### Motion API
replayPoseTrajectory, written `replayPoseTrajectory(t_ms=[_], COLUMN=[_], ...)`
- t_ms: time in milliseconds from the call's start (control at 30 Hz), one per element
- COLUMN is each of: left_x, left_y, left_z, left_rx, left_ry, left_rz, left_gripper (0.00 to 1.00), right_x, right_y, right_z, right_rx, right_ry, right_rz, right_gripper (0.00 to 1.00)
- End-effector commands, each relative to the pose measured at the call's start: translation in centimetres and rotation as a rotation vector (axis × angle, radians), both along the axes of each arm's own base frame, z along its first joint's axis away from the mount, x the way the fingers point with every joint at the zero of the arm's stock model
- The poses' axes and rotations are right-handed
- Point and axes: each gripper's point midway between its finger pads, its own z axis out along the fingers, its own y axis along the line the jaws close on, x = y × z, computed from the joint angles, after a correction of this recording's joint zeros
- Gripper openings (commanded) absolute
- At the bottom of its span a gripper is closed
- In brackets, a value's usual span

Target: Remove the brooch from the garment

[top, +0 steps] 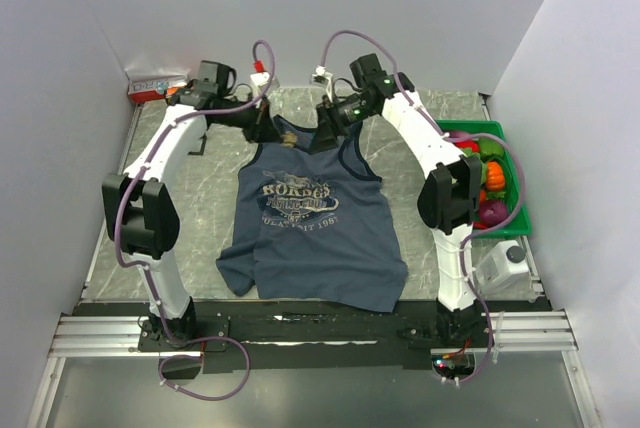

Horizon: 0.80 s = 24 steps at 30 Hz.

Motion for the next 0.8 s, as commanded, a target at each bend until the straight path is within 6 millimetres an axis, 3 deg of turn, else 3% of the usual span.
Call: replayPoseTrajectory(t_ms=[0,33,67,100,267,300,400,433,500,633,667,733,767], left_x=[1.6,1.9,2.3,2.5,3.7,4.3,5.2,6.1,7.1,11.1,11.9,13.7,14.2], left_y=[5.8,7.3,9.3,10.6,19.3,22.0,26.2,26.7,29.3,30.8,30.9,31.7,32.0], left_z=[-0.1,-1.0,-1.9,-2.6,-5.7,-6.3,-8.2,-7.8,-9.4,-9.3,-10.3,-9.9,-10.7], left_rx=[0.200,0.251,0.344,0.402,0.718,0.829,0.999,1.020,1.093,1.133,1.146,1.171,1.188], left_ry=[-0.122,-0.117,-0.126,-0.143,-0.178,-0.174,-0.121,-0.128,-0.080,-0.143,-0.144,-0.205,-0.207], left_rz=[0.106,0.141,0.186,0.195,0.361,0.451,0.543,0.573,0.638,0.739,0.736,0.780,0.777], left_gripper=[0.01,0.01,0.01,0.01,0.01,0.01,0.01,0.01,0.01,0.01,0.01,0.01,0.01], right_x=[1.1,1.0,1.2,0.9,1.1,1.2,1.6,1.7,1.7,1.2,1.1,0.9,0.8], right_y=[-3.9,-4.4,-5.0,-5.4,-5.9,-6.0,-6.1,-6.1,-5.9,-5.2,-5.1,-5.0,-5.0], right_z=[3.5,3.6,3.7,3.9,3.2,3.2,3.4,3.6,3.9,3.9,3.9,3.7,3.8], right_rx=[0.000,-0.002,-0.004,-0.016,-0.125,-0.152,-0.195,-0.196,-0.194,-0.192,-0.191,-0.196,-0.196], right_ry=[-0.065,-0.066,-0.073,-0.087,-0.149,-0.185,-0.237,-0.243,-0.253,-0.260,-0.257,-0.256,-0.256], right_rz=[-0.115,-0.121,-0.132,-0.137,-0.205,-0.211,-0.232,-0.235,-0.236,-0.214,-0.210,-0.202,-0.202], right_gripper=[0.73,0.78,0.92,0.99,1.00,1.00,1.00,1.00,1.00,1.00,1.00,1.00,1.00])
